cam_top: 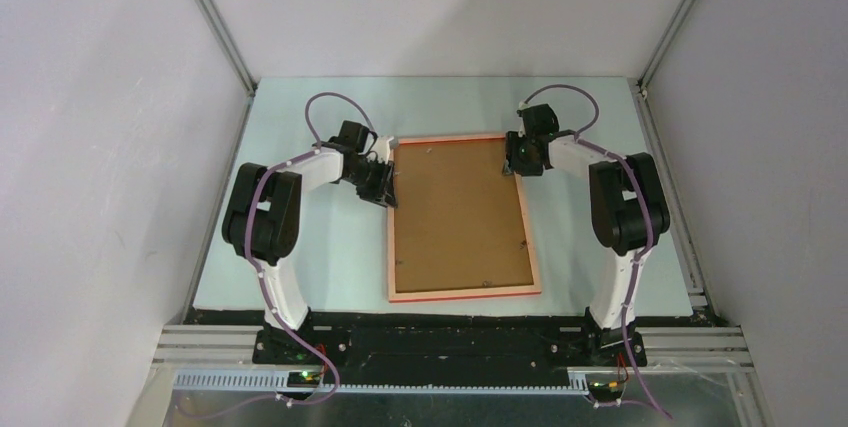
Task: Put the photo into the frame
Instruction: Install the photo frame at the center of the board.
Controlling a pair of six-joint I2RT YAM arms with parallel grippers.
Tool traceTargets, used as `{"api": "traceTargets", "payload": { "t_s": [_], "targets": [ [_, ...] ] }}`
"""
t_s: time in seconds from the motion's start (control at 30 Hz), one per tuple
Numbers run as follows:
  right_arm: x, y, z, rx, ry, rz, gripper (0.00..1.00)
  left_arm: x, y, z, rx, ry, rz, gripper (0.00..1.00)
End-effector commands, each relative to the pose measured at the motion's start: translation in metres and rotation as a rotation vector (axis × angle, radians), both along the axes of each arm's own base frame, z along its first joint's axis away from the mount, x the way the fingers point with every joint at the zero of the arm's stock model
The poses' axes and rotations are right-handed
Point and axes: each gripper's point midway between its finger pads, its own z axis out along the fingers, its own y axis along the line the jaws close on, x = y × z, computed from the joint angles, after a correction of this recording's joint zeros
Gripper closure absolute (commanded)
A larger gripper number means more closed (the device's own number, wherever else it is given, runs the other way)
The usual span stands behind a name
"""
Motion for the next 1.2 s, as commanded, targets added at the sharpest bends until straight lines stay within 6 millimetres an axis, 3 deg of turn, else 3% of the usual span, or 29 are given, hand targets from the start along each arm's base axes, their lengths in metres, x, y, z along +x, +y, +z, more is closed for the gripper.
{"api": "traceTargets", "payload": {
  "t_s": [0.0,0.57,0.93,1.17],
  "targets": [
    [0.0122,0.0145,-0.0004,0.039,-0.010,0.017,0.50,-0.0419,-0.0055,-0.0151,-0.001,0.118,-0.091,1.00],
    [0.0172,0.0136,-0.0047,0.028,0.018,-0.001,0.49,-0.0432,-0.0053,-0.0174,0.001,0.122,-0.096,1.00],
    [0.0187,0.0097,-0.0047,0.029,0.020,0.000,0.65,-0.0432,-0.0046,-0.0177,0.007,0.121,-0.096,1.00],
    [0.0175,0.0128,-0.0025,0.041,0.019,0.018,0.64,-0.0429,-0.0047,-0.0170,0.007,0.117,-0.098,1.00]
  ]
}}
